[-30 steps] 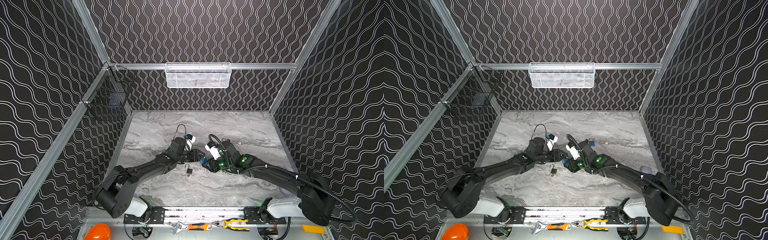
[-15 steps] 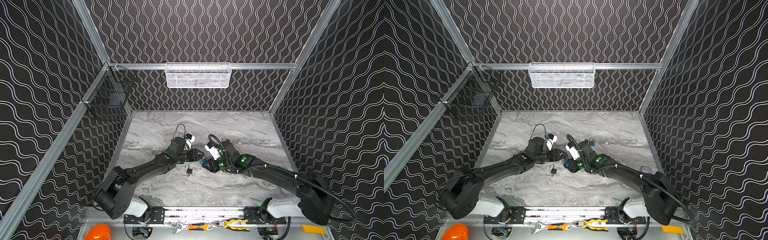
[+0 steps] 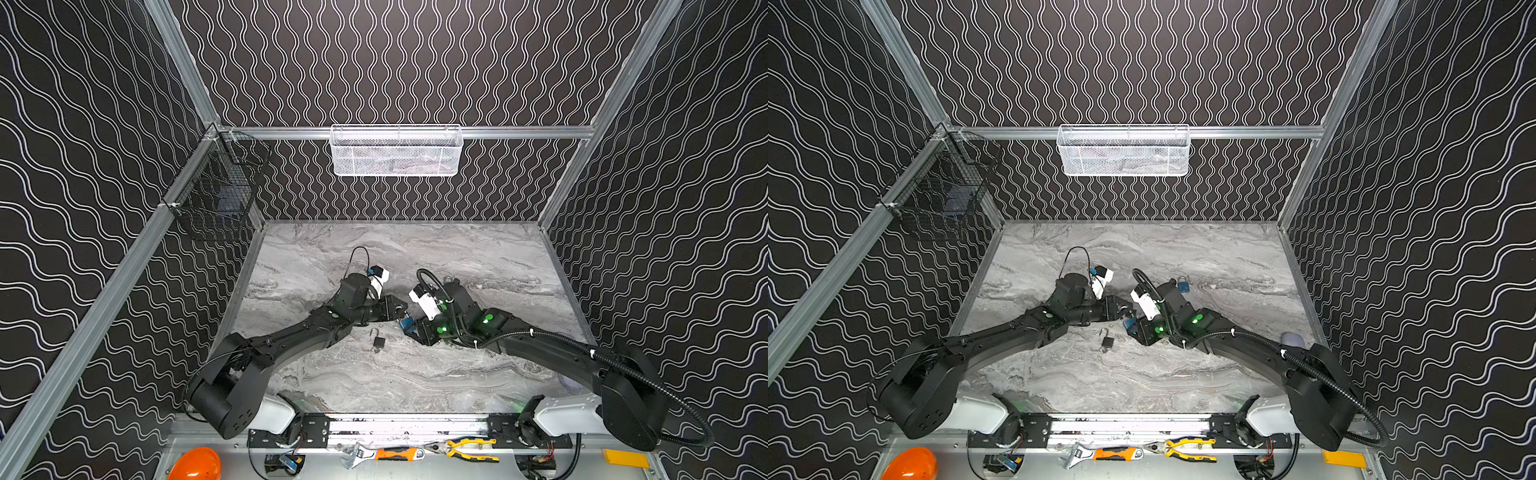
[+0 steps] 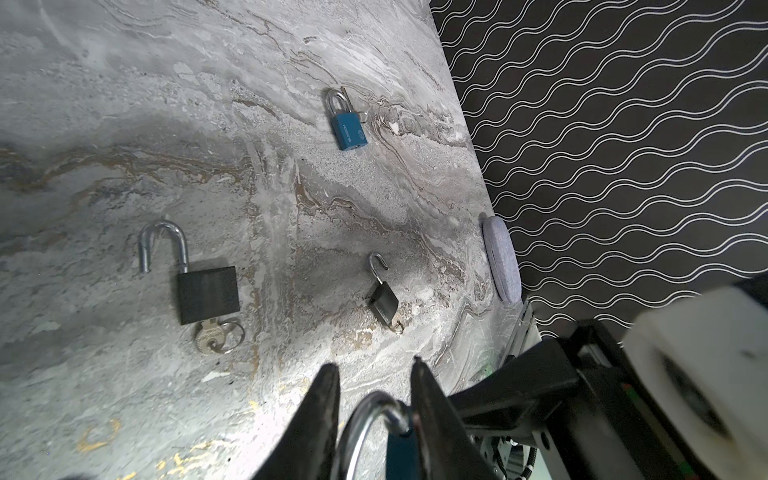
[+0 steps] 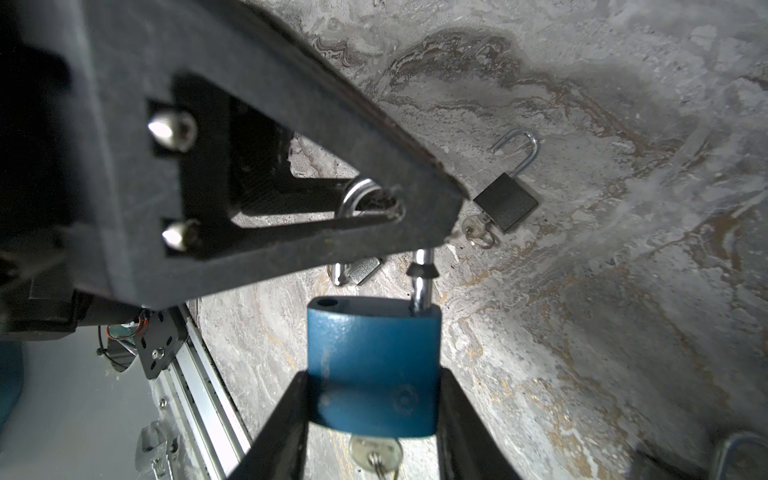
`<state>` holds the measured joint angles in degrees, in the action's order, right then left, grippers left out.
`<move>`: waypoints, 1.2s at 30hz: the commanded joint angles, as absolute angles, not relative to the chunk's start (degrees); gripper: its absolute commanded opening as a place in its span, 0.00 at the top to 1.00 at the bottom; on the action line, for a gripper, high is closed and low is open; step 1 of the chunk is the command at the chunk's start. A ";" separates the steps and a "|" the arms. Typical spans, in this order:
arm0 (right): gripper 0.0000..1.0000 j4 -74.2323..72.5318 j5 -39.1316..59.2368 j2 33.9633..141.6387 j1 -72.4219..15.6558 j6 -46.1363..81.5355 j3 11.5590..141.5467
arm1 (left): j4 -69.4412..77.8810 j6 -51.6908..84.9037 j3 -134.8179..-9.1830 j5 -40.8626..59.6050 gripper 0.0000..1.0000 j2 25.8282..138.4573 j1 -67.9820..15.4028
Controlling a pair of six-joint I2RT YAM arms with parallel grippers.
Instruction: Lock with the key
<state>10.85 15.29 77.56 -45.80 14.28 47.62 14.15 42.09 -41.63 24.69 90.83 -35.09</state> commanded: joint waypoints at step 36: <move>0.39 5.30 14.32 77.33 -45.79 16.28 45.07 | 11.55 43.06 -42.43 20.51 1.00 89.91 -34.96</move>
<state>7.44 14.37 77.36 -45.76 15.88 45.43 8.97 43.18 -42.39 20.53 90.41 -34.98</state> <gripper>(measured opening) 0.605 0.098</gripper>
